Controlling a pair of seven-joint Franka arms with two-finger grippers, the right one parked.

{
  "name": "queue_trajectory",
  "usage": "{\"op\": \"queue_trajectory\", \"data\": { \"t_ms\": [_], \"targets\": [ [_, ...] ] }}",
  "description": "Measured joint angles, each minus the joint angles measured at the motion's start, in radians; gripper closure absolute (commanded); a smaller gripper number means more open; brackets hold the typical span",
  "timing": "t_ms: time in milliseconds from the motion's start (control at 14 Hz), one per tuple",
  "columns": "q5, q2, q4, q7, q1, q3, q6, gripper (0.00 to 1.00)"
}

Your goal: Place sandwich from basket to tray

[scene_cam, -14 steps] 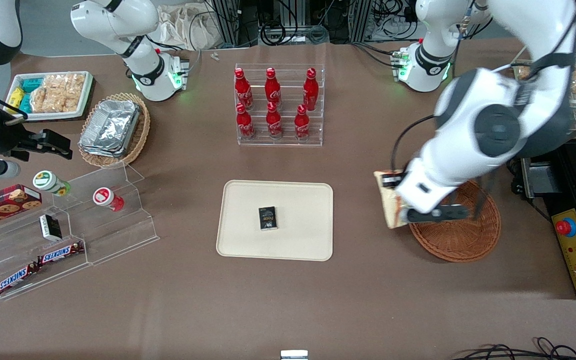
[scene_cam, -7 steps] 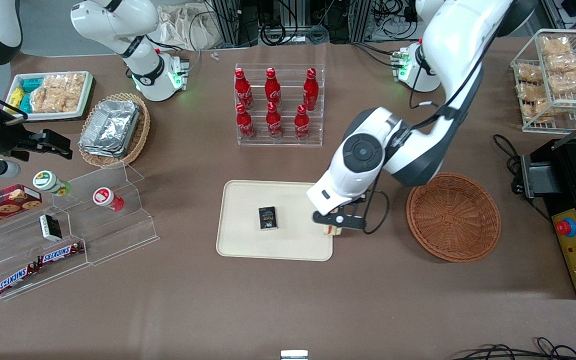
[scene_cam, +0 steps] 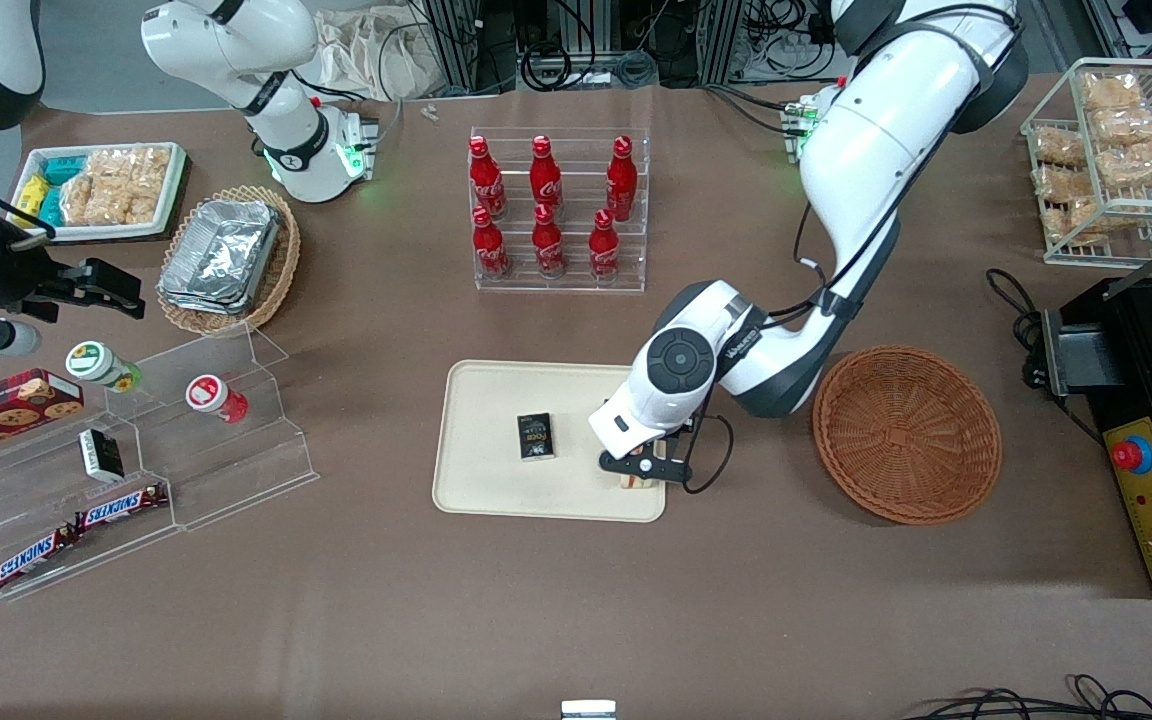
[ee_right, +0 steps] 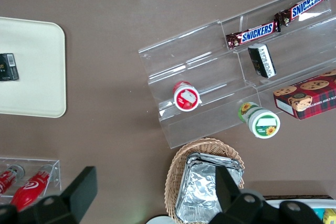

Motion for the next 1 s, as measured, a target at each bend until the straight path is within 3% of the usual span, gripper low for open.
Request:
{"op": "queue_trajectory", "data": {
  "t_ms": [357,500,786,1000],
  "targets": [
    [0.008,0.005,0.019,-0.063,-0.006,0.000,-0.009,0.00],
    [0.003,-0.023,0.042,-0.075,0.004,0.000,-0.086,0.00],
    [-0.031,-0.179,0.068,-0.052,0.105,0.002,-0.280,0.01],
    [-0.033,-0.321,0.070,0.070,0.218,0.006,-0.477,0.00]
  ]
}}
